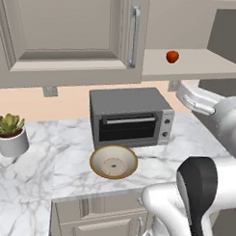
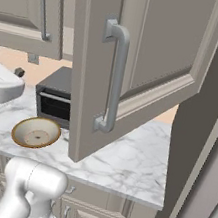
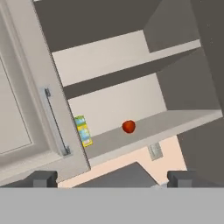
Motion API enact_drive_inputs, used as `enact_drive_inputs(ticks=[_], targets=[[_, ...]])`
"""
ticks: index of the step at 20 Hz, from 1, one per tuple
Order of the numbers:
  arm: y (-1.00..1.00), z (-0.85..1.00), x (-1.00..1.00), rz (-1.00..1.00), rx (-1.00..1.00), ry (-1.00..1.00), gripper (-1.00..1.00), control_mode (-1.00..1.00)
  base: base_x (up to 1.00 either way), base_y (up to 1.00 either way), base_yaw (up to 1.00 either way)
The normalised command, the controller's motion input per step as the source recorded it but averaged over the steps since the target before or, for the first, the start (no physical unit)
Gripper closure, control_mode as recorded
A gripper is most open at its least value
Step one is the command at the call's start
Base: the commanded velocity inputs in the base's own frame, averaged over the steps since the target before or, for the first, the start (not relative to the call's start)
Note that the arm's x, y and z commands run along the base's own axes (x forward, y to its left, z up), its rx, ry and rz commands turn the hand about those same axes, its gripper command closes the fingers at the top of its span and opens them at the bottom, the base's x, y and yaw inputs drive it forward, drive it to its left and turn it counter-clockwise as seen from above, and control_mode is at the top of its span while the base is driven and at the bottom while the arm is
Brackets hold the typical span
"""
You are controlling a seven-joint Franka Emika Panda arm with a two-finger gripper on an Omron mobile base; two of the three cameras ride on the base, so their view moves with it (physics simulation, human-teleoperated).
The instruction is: Open the cabinet. Pick the banana and apple from the cabinet and place them into the bowl. Then close the cabinet.
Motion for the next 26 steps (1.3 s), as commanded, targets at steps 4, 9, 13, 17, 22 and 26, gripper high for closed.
enact_drive_inputs(ticks=[4, 9, 13, 17, 22, 26], targets=[[0.26, 0.0, 0.27, 0.31, -0.17, -0.34, -1.0, -1.0, 0.0, 0.0, 0.0], [0.1, 0.0, 0.33, 0.09, -0.09, -0.17, -1.0, -1.0, 0.0, 0.0, 0.0], [0.26, 0.0, 0.59, 0.01, -0.07, -0.03, -1.0, -1.0, 0.0, 0.0, 0.0], [0.47, 0.0, 0.75, 0.0, -0.1, 0.0, -1.0, -1.0, 0.0, 0.0, 0.0], [0.39, 0.0, 0.89, 0.0, -0.08, 0.0, -1.0, -1.0, 0.0, 0.0, 0.0], [0.31, 0.0, 1.0, 0.0, -0.06, 0.0, -1.0, -1.0, 0.0, 0.0, 0.0]])
